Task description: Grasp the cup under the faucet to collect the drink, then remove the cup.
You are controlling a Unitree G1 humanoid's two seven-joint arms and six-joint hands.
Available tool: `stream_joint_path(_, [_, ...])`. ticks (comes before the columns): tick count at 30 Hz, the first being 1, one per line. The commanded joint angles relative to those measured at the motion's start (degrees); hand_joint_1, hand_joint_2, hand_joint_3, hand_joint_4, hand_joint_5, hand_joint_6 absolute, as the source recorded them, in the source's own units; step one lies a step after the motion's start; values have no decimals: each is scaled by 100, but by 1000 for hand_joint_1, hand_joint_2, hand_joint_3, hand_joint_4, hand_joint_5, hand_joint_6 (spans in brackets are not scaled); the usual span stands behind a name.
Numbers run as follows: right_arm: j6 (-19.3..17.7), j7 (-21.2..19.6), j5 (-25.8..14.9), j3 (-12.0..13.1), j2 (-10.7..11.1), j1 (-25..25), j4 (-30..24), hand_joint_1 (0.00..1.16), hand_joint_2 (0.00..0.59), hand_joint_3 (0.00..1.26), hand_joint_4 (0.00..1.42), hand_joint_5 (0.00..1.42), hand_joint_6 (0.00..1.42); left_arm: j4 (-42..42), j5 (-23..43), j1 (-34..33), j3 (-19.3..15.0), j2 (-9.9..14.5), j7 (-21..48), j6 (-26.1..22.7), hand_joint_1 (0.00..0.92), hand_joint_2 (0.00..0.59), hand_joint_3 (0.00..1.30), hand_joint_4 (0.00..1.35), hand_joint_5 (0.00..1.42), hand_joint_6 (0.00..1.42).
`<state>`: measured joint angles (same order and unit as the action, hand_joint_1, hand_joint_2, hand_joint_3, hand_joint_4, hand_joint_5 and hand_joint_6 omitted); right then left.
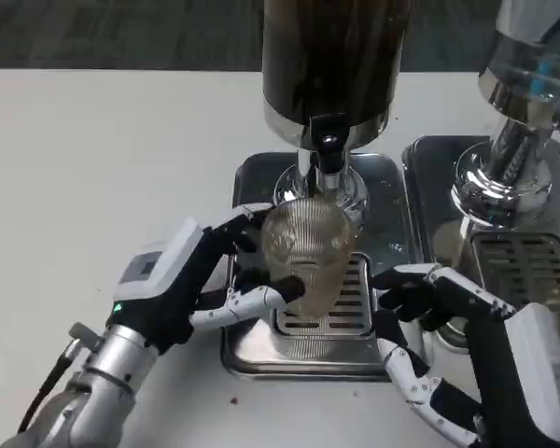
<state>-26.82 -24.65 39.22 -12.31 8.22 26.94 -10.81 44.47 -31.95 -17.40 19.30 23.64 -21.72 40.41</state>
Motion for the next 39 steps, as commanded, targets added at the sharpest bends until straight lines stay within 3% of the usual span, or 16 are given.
stream_joint_path(1, [-71, -92, -26, -13, -26, -54, 101, 584, 418, 553, 573, 638, 701, -338, 129, 230, -243, 218, 99, 130, 39, 47, 302, 328, 458, 512])
stream_joint_path(8, [-6, -169, 159, 3, -65, 21, -47, 589, 411, 547, 572, 638, 701, -898, 444, 708, -843, 666, 175, 388, 39, 47, 288, 315, 446, 511])
stream_joint_path(14, [41, -227, 297, 20, -80, 124, -131, 604, 414, 545, 572, 625, 688, -1489, 860, 1118, -1387, 892, 364, 555, 39, 47, 283, 314, 439, 510])
stream_joint_path(22, [236, -216, 757, 28, 55, 142, -187, 623, 433, 487, 521, 502, 447, -2070, 1659, 1282, -1989, 1107, 982, 1131, 0, 98, 323, 333, 377, 415])
stream_joint_path(27, [496, -125, 1040, -46, 171, 99, -194, 591, 454, 416, 402, 367, 336, -2035, 2402, 1023, -2050, 1298, 1823, 1637, 0, 98, 326, 333, 327, 315])
stream_joint_path(33, [728, -165, 1379, -162, 296, 56, -110, 566, 452, 354, 314, 283, 302, -1754, 3584, 413, -1838, 1561, 3370, 2012, 0, 81, 332, 328, 324, 289])
stream_joint_path(39, [1038, -218, 1732, -313, 408, 54, -82, 562, 452, 258, 196, 181, 222, -1393, 4571, -122, -1691, 1536, 4908, 2027, 0, 70, 327, 323, 313, 281])
